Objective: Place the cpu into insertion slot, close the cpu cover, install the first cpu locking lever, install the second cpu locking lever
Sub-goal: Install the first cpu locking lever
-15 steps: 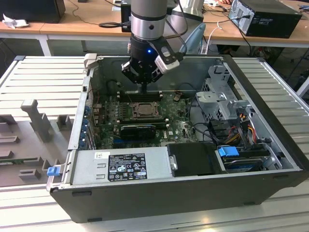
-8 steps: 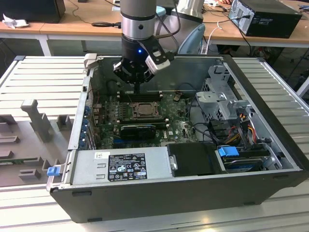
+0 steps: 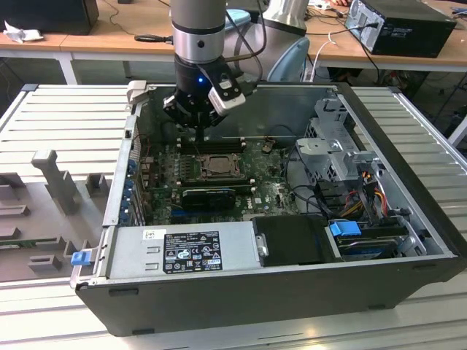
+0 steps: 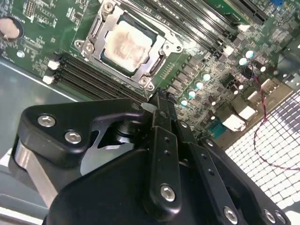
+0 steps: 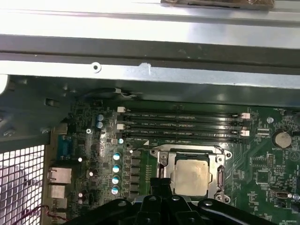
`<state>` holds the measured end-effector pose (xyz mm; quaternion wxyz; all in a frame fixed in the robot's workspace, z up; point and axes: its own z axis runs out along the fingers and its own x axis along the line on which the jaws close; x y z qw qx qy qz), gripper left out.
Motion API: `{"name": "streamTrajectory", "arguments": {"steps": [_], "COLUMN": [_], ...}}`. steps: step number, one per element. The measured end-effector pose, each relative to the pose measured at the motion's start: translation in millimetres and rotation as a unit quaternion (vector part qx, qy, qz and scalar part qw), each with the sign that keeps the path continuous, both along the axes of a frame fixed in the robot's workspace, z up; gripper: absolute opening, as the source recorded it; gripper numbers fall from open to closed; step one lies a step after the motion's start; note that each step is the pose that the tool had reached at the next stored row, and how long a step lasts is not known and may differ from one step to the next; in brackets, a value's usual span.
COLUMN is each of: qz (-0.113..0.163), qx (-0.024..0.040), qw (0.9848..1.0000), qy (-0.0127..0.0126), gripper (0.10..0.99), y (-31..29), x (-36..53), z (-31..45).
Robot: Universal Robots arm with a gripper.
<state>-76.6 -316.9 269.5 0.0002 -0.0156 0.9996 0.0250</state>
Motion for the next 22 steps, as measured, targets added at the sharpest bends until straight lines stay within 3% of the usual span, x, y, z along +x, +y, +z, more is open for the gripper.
{"name": "streamTrajectory", "arguments": {"steps": [2, 4, 10, 12, 17, 22], "qz": [0.0, 0.0, -0.001, 0.0, 0.0, -0.001], "qx": [0.0001, 0.0001, 0.0001, 0.0002, 0.0005, 0.0008], "qw": [1.0, 1.0, 1.0, 1.0, 1.0, 1.0], "qy": [-0.0001, -0.0001, -0.0002, -0.0001, -0.0001, -0.0001], "gripper": [0.106, 0.106, 0.106, 0.106, 0.106, 0.106], "y": [0.0, 0.0, 1.2, 3.0, 16.2, 20.8], "x": [-3.4, -14.1, -35.0, -35.6, -36.2, -36.3], "z": [-0.1, -0.2, -4.1, -6.4, -9.7, -10.5]}}
